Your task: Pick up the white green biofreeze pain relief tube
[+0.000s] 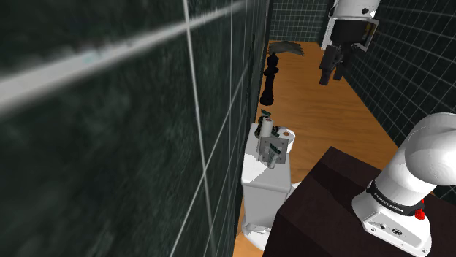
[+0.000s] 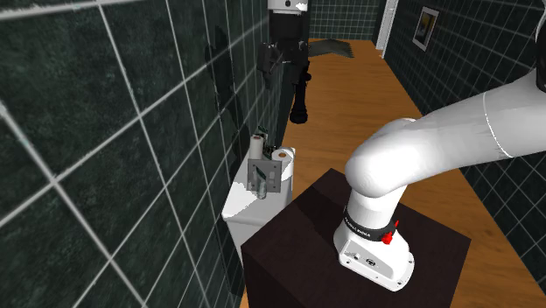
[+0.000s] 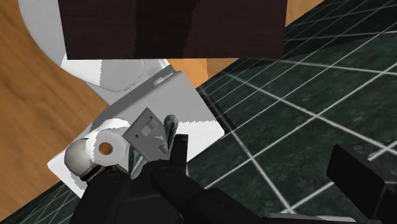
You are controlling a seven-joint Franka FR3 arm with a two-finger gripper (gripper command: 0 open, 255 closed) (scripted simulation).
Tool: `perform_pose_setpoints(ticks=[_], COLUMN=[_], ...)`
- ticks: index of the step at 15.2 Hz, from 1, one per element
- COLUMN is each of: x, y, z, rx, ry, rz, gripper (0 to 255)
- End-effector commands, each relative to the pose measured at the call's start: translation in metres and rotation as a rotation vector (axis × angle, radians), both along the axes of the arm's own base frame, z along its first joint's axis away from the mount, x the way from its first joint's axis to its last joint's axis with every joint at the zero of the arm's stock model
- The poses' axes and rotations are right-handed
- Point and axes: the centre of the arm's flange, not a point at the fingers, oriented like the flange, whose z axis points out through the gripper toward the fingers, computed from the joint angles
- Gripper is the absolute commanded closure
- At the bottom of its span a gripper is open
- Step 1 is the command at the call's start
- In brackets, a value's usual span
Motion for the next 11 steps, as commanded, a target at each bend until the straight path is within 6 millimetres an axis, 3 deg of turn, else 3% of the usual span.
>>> perform_pose_setpoints(ticks=[1,11], x=[0.000,0.069], y=[0.000,-0.013], z=[0.000,-0.120], rx=[0.000,-0.005], ry=[0.000,0.088], rz=[0.000,-0.067], gripper=[0,0])
